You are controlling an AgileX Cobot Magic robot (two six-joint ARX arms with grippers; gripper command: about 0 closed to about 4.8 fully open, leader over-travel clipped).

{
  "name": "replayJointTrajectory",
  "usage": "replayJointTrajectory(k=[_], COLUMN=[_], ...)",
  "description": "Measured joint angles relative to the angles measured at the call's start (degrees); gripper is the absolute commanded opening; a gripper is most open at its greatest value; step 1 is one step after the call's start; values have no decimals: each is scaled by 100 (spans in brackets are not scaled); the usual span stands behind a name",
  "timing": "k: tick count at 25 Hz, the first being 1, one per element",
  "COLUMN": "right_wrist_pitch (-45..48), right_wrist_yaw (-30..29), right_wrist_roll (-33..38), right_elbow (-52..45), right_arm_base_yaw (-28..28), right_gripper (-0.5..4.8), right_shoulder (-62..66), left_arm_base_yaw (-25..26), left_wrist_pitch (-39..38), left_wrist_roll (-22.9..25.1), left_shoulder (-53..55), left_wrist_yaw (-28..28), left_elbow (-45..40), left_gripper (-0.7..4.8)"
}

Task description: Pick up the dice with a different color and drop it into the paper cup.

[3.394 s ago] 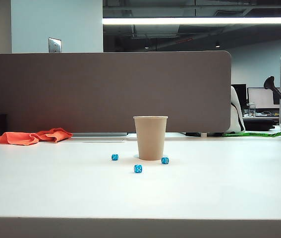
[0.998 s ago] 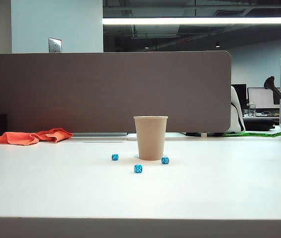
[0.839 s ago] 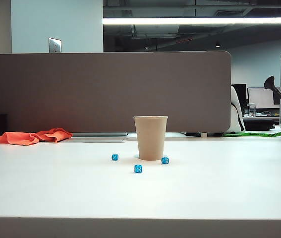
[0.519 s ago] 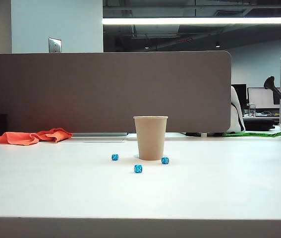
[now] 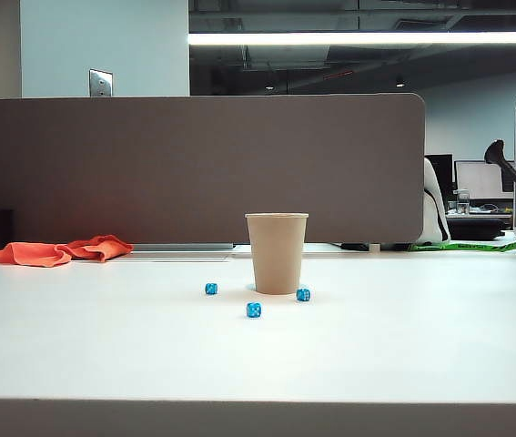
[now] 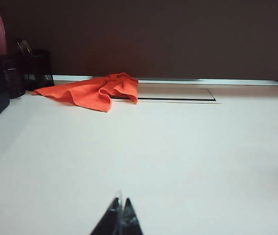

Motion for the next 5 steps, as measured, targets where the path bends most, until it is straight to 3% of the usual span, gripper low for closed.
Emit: replayJointTrajectory(k=[5], right_wrist_pitch=[0], right_wrist_yaw=[0], right_wrist_roll=[0], right_elbow=[0], right_arm_base_yaw=[0], right_gripper=[-1], right_shoulder=[0], left_arm_base_yaw=[0], left_wrist_pitch=[0], left_wrist_roll=[0], left_shoulder=[0], left_wrist_yaw=[0], left_elbow=[0], left_gripper=[-5])
